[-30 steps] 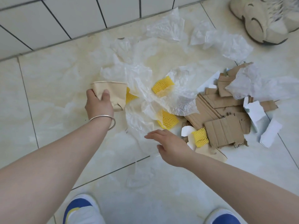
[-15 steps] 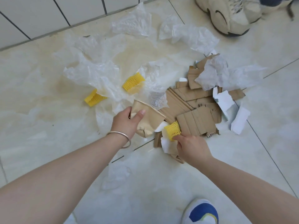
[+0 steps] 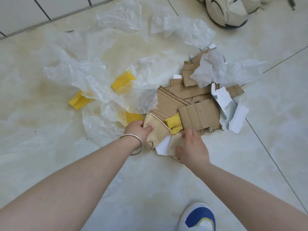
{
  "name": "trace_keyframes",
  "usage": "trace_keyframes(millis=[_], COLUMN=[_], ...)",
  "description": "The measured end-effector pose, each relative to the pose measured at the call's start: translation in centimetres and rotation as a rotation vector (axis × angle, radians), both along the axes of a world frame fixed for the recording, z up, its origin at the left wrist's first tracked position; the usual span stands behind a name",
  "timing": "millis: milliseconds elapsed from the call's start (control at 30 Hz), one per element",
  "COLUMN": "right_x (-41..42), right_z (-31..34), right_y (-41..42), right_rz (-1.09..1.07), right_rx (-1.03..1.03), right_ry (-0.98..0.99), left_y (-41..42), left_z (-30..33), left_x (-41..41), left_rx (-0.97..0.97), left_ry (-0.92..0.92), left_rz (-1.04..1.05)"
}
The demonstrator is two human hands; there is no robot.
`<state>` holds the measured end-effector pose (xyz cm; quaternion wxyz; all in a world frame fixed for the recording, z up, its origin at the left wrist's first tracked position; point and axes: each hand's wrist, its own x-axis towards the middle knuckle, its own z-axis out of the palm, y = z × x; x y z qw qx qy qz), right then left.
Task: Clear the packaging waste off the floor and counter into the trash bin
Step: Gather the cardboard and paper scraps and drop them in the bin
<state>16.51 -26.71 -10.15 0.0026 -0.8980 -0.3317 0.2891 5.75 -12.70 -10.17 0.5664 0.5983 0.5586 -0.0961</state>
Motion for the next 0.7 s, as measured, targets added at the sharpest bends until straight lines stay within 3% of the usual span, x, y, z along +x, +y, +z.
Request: trace_keyframes(millis=[133,233,433,700], right_x=[-0.5,-0.4,0.6,0.8], right_z=[-0.7,-0.7,-1.4,-1.2], right_y=[0.4,0.6,1.1,1.5], right_rz=[-0.325,-0.586,-0.909,-0.793], right_rx=[-0.045,-0.141,-0.187,-0.118], right_ry=[0.005,0.057,0.206,0.459], left_y=[0.7,0.9,0.4,1.0], left_z=[-0.8,-1.1,-1.1,-1.1], left_x=[-0.5,-0.9,-0.7,-1.3], left_rx=[0.021,0.023,0.064,-0.063], left_ry=[0.028,0.069,0.017,0.124], left_rz=[0.143,0.126,0.178,0.086])
